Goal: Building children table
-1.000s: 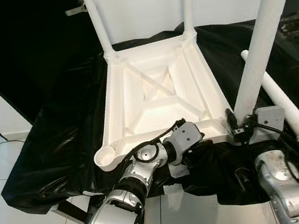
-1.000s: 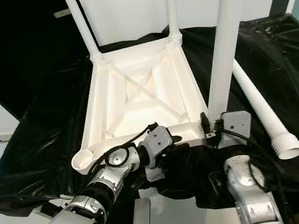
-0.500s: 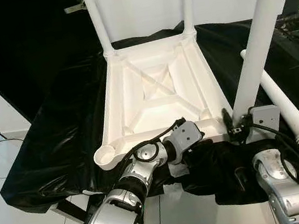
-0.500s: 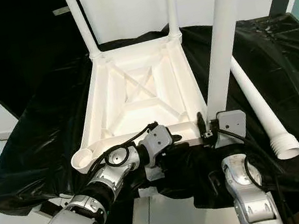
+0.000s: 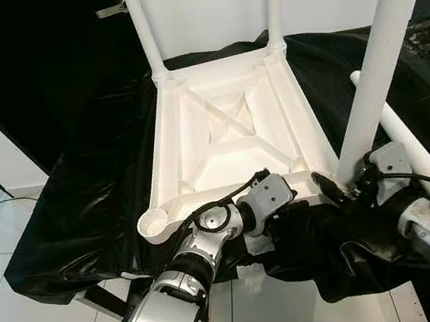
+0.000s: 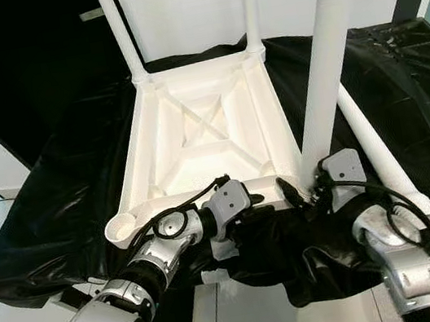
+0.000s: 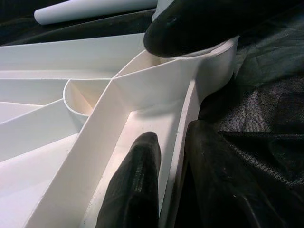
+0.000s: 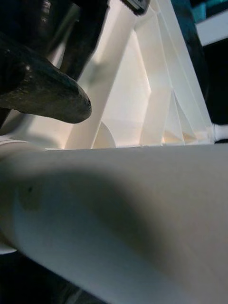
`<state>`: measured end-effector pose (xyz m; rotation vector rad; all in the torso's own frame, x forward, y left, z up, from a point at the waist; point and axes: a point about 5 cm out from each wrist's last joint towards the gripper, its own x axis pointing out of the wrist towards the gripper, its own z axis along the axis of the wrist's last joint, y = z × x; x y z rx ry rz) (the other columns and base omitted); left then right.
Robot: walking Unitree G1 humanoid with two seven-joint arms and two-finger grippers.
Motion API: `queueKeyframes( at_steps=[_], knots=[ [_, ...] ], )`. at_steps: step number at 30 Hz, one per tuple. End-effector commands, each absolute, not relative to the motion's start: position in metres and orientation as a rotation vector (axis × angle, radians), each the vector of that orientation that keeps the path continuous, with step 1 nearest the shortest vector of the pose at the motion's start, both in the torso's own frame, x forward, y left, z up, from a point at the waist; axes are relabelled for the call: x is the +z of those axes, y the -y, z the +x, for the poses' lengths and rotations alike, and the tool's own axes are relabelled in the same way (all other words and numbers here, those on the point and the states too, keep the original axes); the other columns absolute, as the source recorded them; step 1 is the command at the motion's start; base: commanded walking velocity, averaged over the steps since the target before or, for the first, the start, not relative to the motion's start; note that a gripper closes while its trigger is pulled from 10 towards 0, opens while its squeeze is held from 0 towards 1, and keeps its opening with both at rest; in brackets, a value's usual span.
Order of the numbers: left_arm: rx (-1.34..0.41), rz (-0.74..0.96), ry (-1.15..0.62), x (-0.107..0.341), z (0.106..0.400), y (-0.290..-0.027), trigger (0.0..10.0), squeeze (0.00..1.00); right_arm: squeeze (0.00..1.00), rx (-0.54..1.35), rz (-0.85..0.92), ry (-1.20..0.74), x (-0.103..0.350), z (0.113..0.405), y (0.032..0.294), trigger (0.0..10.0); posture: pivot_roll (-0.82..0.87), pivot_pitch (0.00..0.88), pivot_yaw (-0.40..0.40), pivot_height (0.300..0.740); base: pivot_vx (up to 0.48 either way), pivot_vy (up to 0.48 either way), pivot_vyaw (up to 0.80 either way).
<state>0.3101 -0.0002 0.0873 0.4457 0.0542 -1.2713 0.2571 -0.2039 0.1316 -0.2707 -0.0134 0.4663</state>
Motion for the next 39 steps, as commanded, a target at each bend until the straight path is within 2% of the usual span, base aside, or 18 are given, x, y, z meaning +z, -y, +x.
queueKeyframes(
  at_steps=[1,2,3,4,5,16,18,19,21,26,29,34,35,37,38,39],
  knots=[
    [-1.261,0.468,-0.188,0.063,0.302,-0.008,10.0,0.00,0.00,0.534,-0.255,0.013,0.132,0.258,0.195,10.0,-0.18,0.000,0.063,0.740,0.000,0.000,0.00],
    [-1.261,0.468,-0.188,0.063,0.302,-0.008,10.0,0.00,0.00,0.534,-0.255,0.013,0.132,0.258,0.195,10.0,-0.18,0.000,0.063,0.740,0.000,0.000,0.00],
    [-1.258,0.470,-0.190,0.062,0.302,-0.009,10.0,0.00,0.00,0.561,-0.259,0.006,0.134,0.259,0.200,6.1,-0.18,0.000,0.063,0.740,0.000,0.000,0.00],
    [-1.258,0.470,-0.190,0.062,0.302,-0.009,10.0,0.00,0.00,0.561,-0.259,0.006,0.134,0.259,0.200,6.1,-0.18,0.000,0.063,0.740,0.000,0.000,0.00],
    [-1.256,0.471,-0.191,0.062,0.302,-0.010,10.0,0.00,0.00,0.601,-0.261,-0.006,0.134,0.257,0.202,0.0,-0.18,0.000,0.064,0.740,0.000,0.000,0.00],
    [-1.254,0.472,-0.189,0.063,0.303,-0.010,10.0,0.00,0.00,0.583,-0.229,-0.018,0.127,0.254,0.194,0.0,-0.17,0.000,0.067,0.740,0.000,0.000,0.00],
    [-1.254,0.473,-0.189,0.063,0.303,-0.010,10.0,0.00,0.00,0.316,-0.135,0.072,0.125,0.257,0.188,0.0,-0.17,0.000,0.068,0.740,0.000,0.000,0.00],
    [-1.254,0.473,-0.189,0.063,0.303,-0.010,10.0,0.00,0.00,0.316,-0.135,0.072,0.125,0.257,0.188,0.0,-0.17,0.000,0.068,0.740,0.000,0.000,0.00],
    [-1.256,0.472,-0.189,0.063,0.303,-0.010,10.0,0.00,0.00,0.026,-0.083,0.183,0.125,0.248,0.186,0.0,-0.17,0.000,0.071,0.740,0.000,0.000,0.00],
    [-1.257,0.473,-0.189,0.063,0.303,-0.010,10.0,0.00,0.00,-0.053,-0.078,0.194,0.123,0.244,0.184,0.0,-0.17,0.000,0.072,0.740,0.000,0.000,0.00],
    [-1.262,0.473,-0.187,0.063,0.302,-0.009,10.0,0.00,0.00,-0.131,-0.079,0.151,0.111,0.240,0.174,0.0,-0.16,0.000,0.072,0.740,0.000,0.000,0.00],
    [-1.257,0.475,-0.191,0.062,0.302,-0.011,10.0,0.00,0.00,-0.129,-0.072,0.140,0.109,0.244,0.173,0.0,-0.16,0.000,0.068,0.740,0.000,0.000,0.00],
    [-1.255,0.475,-0.193,0.061,0.302,-0.011,10.0,0.00,0.00,-0.084,-0.055,0.132,0.109,0.246,0.170,2.4,-0.16,0.000,0.066,0.740,0.000,0.000,0.00],
    [-1.255,0.475,-0.193,0.061,0.302,-0.011,10.0,0.00,0.00,-0.084,-0.055,0.132,0.109,0.246,0.170,2.4,-0.16,0.000,0.066,0.740,0.000,0.000,0.00],
    [-1.254,0.473,-0.193,0.061,0.302,-0.011,10.0,0.00,0.00,-0.031,-0.036,0.129,0.108,0.247,0.164,10.0,-0.16,0.000,0.062,0.740,0.000,0.000,0.00],
    [-1.253,0.471,-0.193,0.061,0.302,-0.011,10.0,0.00,1.00,0.031,-0.027,0.131,0.108,0.247,0.160,10.0,-0.16,0.000,0.062,0.740,0.000,0.000,0.00]
  ],
)
